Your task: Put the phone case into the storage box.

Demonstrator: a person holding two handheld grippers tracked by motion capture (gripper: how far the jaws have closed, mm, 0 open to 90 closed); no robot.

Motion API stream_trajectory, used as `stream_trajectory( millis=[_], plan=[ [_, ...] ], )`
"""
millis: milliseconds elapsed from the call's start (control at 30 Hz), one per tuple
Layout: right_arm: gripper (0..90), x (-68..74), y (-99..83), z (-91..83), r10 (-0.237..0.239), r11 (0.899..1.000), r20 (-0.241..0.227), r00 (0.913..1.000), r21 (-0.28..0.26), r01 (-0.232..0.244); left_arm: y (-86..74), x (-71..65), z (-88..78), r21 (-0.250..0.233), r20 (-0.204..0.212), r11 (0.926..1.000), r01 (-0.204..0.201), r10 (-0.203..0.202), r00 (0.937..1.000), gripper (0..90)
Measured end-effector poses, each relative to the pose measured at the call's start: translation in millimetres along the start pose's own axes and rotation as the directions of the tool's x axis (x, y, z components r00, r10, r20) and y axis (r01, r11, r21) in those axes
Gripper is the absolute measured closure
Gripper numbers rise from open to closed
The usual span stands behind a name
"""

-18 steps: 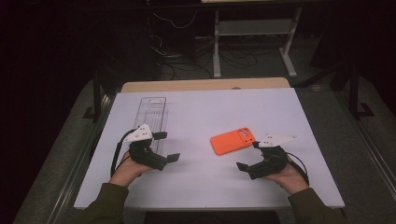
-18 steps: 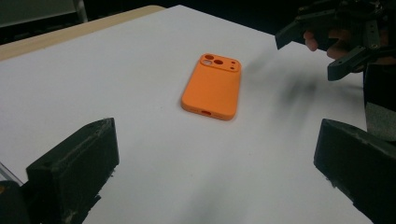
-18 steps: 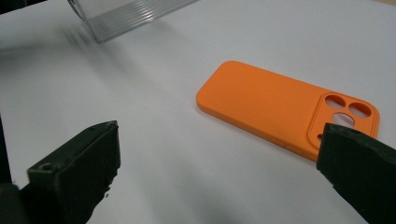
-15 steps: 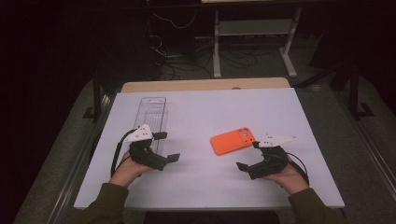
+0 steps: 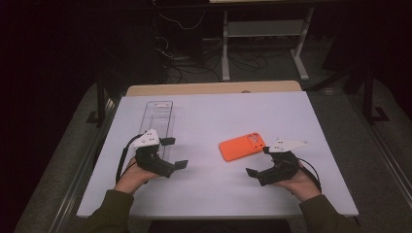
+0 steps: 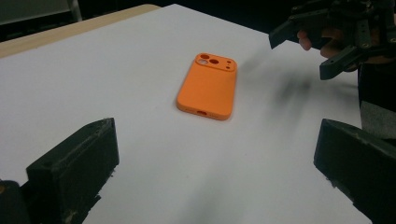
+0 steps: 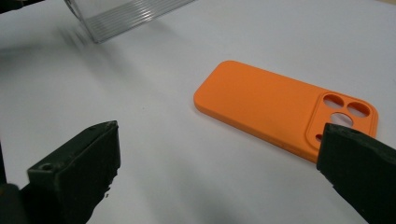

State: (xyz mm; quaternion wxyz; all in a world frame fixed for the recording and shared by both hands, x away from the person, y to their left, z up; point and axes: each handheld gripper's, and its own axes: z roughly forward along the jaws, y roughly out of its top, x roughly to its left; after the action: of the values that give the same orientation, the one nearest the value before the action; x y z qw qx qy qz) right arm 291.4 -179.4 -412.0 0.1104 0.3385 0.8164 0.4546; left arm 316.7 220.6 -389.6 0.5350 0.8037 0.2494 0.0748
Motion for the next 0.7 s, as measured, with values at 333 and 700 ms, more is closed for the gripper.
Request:
stream_trajectory(
  millis=[333,700],
  plan=[
    [0.0,-13.9,9.4,3.0,0.015,1.000,0.033,0.9993,-0.019,-0.015,0.5,-1.3,-1.5,0.000,-0.004,1.0000,-0.004,0.004,1.0000,0.0],
    [0.0,-23.1,14.9,4.4,0.027,0.999,0.052,0.9983,-0.039,-0.025,0.4,-0.7,1.4,-0.005,0.003,1.0000,0.005,-0.005,1.0000,0.0]
  ],
)
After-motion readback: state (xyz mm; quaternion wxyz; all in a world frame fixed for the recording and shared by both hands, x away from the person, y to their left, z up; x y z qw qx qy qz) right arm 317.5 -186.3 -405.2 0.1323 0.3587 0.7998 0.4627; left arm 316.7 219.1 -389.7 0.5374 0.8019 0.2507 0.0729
